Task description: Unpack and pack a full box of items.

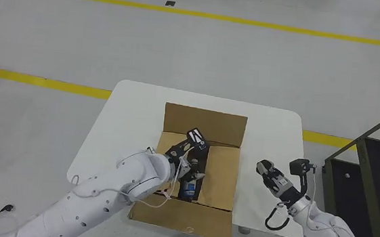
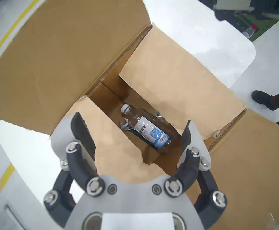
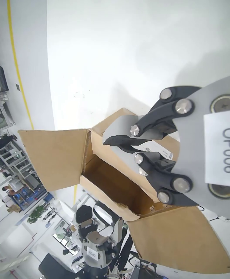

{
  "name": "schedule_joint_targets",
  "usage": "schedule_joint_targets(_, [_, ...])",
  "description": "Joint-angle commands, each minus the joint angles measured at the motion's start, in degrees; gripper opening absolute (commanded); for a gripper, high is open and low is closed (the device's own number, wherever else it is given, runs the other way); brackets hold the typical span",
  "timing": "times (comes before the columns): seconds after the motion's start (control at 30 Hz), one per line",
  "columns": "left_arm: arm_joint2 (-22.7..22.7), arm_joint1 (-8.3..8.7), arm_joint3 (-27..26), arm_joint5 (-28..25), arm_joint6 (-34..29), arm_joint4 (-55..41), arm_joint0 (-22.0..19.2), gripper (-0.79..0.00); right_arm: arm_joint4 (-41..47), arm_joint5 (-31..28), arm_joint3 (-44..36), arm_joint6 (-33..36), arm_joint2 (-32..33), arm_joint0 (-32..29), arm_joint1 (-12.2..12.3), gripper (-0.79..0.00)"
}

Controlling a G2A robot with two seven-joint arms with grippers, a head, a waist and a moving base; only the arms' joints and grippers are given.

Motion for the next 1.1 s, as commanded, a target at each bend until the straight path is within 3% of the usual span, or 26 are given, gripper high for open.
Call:
schedule_joint_targets(0.0, [-0.06, 0.03, -0.05, -0.06, 0.02, -0.08, 0.02, 0.0, -0.3, 0.48, 0.11, -0.58, -0.24, 0.31, -0.13, -0.785])
schedule_joint_targets(0.43, [0.72, -0.16, 1.87, 1.21, -0.93, 3.16, 0.95, 0.0, 0.11, -0.62, 2.45, -0.65, -1.2, 2.42, -0.74, -0.785])
schedule_joint_targets(0.73, [7.5, -3.9, 7.39, 10.64, -7.93, 18.39, -0.6, 0.0, 0.23, -1.43, 2.97, -0.18, -1.02, 2.31, -0.96, -0.785])
schedule_joint_targets(1.0, [9.79, -6.65, 10.63, 14.06, -12.22, 28.46, -1.46, 0.0, 0.41, -1.97, 2.98, 0.09, -0.64, 2.22, -1.12, -0.785])
schedule_joint_targets(1.03, [9.68, -6.88, 10.64, 14.34, -12.36, 29.01, -1.3, -0.062, 0.47, -2.06, 2.97, 0.09, -0.64, 2.22, -1.14, -0.785])
schedule_joint_targets(1.07, [9.23, -7.07, 10.46, 14.64, -12.44, 28.76, -1.1, -0.262, 0.48, -2.09, 2.97, 0.13, -0.62, 2.24, -1.17, -0.785])
